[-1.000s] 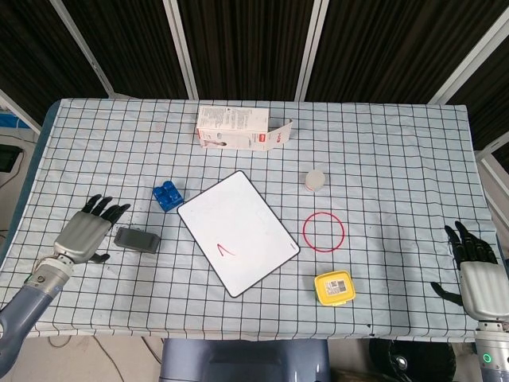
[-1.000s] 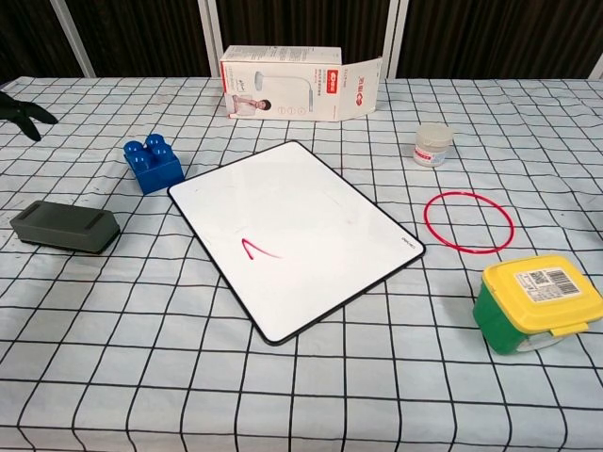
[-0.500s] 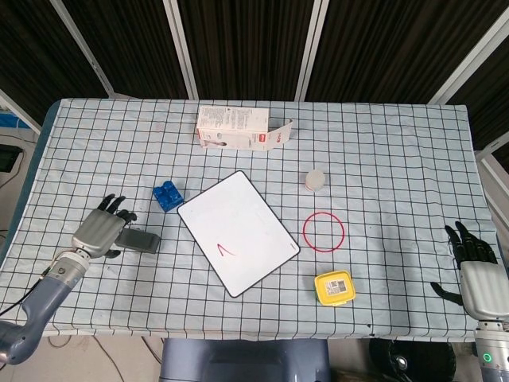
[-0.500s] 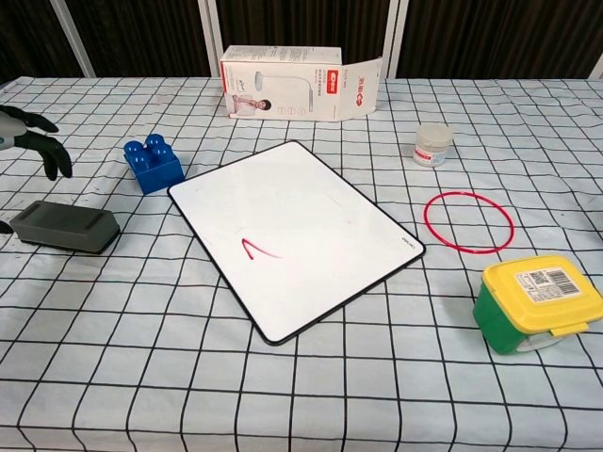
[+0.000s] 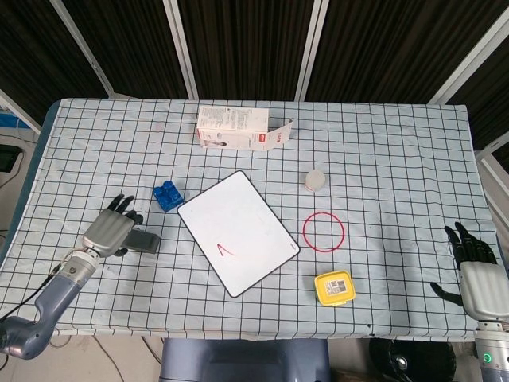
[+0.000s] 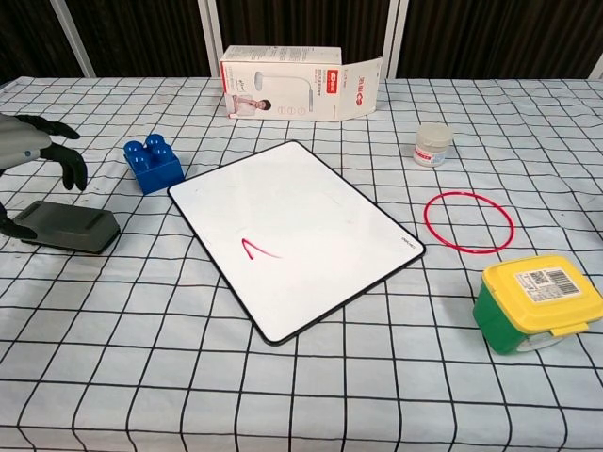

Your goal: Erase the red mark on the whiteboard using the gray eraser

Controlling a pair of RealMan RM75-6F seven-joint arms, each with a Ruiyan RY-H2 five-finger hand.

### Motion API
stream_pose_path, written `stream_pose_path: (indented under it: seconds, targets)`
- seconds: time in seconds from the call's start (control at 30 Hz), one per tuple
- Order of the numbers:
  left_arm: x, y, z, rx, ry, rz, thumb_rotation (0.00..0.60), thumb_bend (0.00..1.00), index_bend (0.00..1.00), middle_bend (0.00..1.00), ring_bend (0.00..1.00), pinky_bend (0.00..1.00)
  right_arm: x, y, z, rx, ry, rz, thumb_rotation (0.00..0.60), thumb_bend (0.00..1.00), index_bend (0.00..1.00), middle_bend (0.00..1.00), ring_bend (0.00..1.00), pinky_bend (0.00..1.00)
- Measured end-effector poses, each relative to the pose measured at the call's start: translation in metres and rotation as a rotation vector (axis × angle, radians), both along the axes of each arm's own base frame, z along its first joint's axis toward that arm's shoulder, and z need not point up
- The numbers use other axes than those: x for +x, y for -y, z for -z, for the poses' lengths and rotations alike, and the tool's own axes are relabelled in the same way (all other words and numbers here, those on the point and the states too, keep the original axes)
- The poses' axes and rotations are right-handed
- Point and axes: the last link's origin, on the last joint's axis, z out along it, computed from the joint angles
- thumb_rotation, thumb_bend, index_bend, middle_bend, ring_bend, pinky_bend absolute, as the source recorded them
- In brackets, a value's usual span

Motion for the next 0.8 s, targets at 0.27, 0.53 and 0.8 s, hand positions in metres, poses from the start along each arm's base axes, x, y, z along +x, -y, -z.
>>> stream_pose_path:
  seconds: [0.27, 0.53, 0.8]
  targets:
    - [-0.002, 0.001, 0.008, -0.022, -0.010, 0.009, 0.600, 0.10, 0.34, 0.34, 0.04, 0.07, 0.000, 0.000, 0.000, 0.002, 0.002, 0.003, 0.600, 0.01, 0.00, 0.02, 0.14, 0.18]
    - [-0.002, 0.001, 0.013, -0.029, -0.015, 0.014, 0.600, 0.13, 0.36, 0.35, 0.04, 0.07, -0.001, -0.001, 0.000, 0.002, 0.004, 0.006, 0.600, 0.01, 0.00, 0.02, 0.14, 0.18]
    - [-0.003, 0.002, 0.017, -0.041, -0.026, 0.012, 0.600, 0.13, 0.38, 0.38, 0.04, 0.07, -0.001, -0.001, 0.000, 0.002, 0.005, 0.011, 0.600, 0.01, 0.00, 0.02, 0.14, 0.18]
